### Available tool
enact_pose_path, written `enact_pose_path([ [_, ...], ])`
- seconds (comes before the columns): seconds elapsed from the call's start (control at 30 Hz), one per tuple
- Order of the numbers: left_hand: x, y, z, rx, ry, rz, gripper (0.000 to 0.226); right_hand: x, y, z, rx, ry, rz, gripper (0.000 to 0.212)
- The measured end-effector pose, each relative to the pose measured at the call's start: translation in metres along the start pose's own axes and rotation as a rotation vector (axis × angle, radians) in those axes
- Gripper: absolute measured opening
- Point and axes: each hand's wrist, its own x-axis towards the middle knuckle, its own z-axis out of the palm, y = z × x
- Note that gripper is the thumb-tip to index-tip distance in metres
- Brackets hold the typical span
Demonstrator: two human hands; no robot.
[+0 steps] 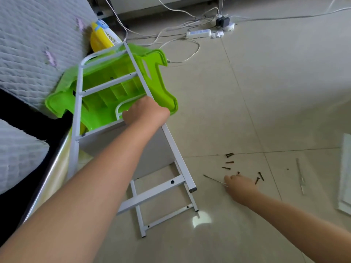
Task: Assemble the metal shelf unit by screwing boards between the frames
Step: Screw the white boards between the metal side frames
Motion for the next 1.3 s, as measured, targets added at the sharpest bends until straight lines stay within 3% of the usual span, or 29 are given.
enact_pose_path([
  [0.3, -0.028, -0.038, -0.003, 0.103, -0.008, 0.108, 0.011, 0.011, -0.018, -0.043, -0.007, 0.069, -0.069, 0.029],
  [0.4, -0.037, -0.065, -0.006, 0.127, 0.007, 0.206, 0.010, 0.015, -0.028, -0.084, 0.023, 0.242, -0.149, 0.029],
  [0.53, -0.043, -0.112, -0.015, 0.135, -0.033, 0.316, 0.034, 0.019, -0.063, -0.151, 0.063, 0.607, -0.362, 0.035],
  [0.63, -0.048, -0.147, -0.021, 0.177, -0.069, 0.411, 0.040, 0.019, -0.098, -0.192, -0.085, 0.751, -0.578, 0.065],
  [0.7, -0.049, -0.170, -0.020, 0.186, -0.054, 0.476, 0.032, 0.021, -0.125, -0.214, -0.225, 0.809, -0.654, 0.083],
  [0.77, -0.053, -0.194, -0.018, 0.176, -0.030, 0.538, 0.029, 0.021, -0.151, -0.232, -0.305, 0.830, -0.642, 0.093],
  [0.83, -0.059, -0.217, -0.017, 0.134, -0.014, 0.591, 0.039, 0.019, -0.170, -0.247, -0.359, 0.842, -0.586, 0.093],
  [0.93, -0.068, -0.248, -0.020, 0.089, -0.027, 0.619, 0.036, 0.016, -0.187, -0.269, -0.401, 0.869, -0.662, 0.053],
  [1.0, -0.072, -0.260, -0.027, 0.116, -0.148, 0.565, 0.036, 0.018, -0.193, -0.279, -0.468, 0.876, -0.817, 0.022],
  [1.03, -0.074, -0.264, -0.031, 0.138, -0.212, 0.540, 0.036, 0.016, -0.197, -0.282, -0.485, 0.828, -0.909, 0.019],
  [1.1, -0.074, -0.269, -0.042, 0.175, -0.334, 0.492, 0.039, 0.004, -0.206, -0.288, -0.524, 0.695, -0.957, 0.016],
  [1.17, -0.072, -0.270, -0.052, 0.214, -0.437, 0.422, 0.030, -0.008, -0.210, -0.288, -0.618, 0.549, -0.828, 0.027],
  [1.3, -0.063, -0.264, -0.058, 0.313, -0.585, 0.367, 0.024, -0.028, -0.202, -0.275, -0.659, 0.489, -0.831, 0.035],
])
